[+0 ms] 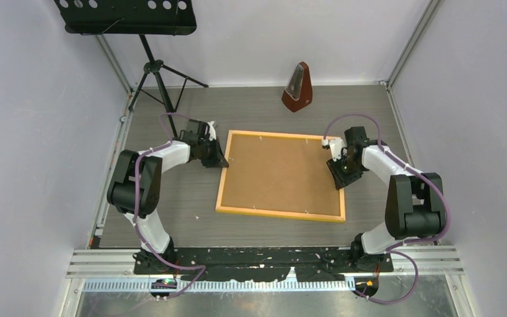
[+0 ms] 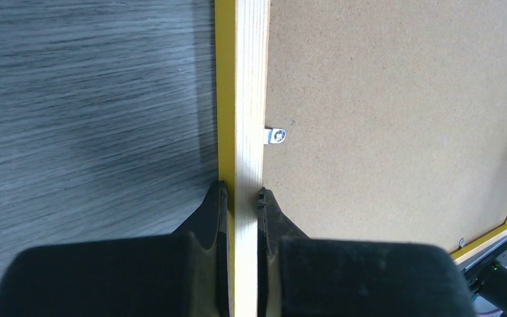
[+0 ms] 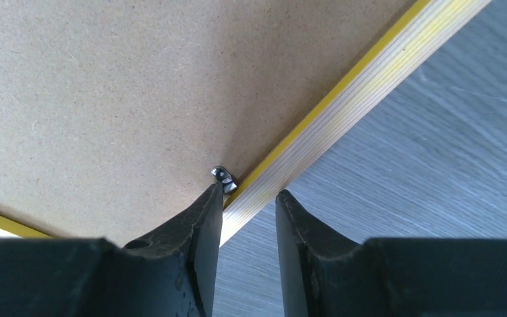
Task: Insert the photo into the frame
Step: Install the photo frame at the center of the board.
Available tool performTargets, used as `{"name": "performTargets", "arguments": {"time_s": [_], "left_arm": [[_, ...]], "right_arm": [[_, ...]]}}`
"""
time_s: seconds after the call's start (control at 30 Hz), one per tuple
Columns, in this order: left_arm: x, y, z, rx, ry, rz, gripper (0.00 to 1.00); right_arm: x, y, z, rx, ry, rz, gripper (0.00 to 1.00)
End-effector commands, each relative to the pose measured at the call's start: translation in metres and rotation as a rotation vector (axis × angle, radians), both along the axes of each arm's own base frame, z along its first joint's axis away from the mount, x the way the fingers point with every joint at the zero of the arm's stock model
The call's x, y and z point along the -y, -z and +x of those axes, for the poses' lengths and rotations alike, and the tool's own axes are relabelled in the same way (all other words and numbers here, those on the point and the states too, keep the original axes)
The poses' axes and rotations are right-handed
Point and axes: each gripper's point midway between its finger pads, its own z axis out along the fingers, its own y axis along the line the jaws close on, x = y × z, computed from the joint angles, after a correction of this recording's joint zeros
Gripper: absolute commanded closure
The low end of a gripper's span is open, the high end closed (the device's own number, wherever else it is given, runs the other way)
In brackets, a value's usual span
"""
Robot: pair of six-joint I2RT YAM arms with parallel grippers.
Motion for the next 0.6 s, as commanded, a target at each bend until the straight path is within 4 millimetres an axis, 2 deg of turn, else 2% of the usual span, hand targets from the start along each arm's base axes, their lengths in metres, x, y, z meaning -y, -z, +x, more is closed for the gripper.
{"name": "performTargets", "arguments": {"time_s": [0.0,0.03,0.1,0.23,0.43,0.57], "left_arm": [[0.007,0.032,-0.043,-0.192,0.035,-0.017,1.0],[0.007,0.032,-0.043,-0.193,0.036,-0.019,1.0],[0.008,0.031,-0.043,-0.193,0.036,-0.022,1.0],[0.009,0.032,-0.043,-0.194,0.037,-0.026,1.0],[0.01,0.032,-0.044,-0.196,0.028,-0.041,1.0],[0.017,0.031,-0.047,-0.211,0.028,-0.087,1.0]], "right_arm": [[-0.007,-0.026,0.052,0.172,-0.016,0.015,0.7],[-0.007,-0.026,0.053,0.17,-0.017,0.018,0.67],[-0.007,-0.028,0.056,0.179,-0.012,0.02,0.54],[-0.008,-0.038,0.062,0.212,-0.011,0.024,0.43],[-0.017,-0.052,0.059,0.227,-0.049,0.069,0.4],[-0.037,-0.058,0.033,0.21,-0.202,0.167,0.38]]}}
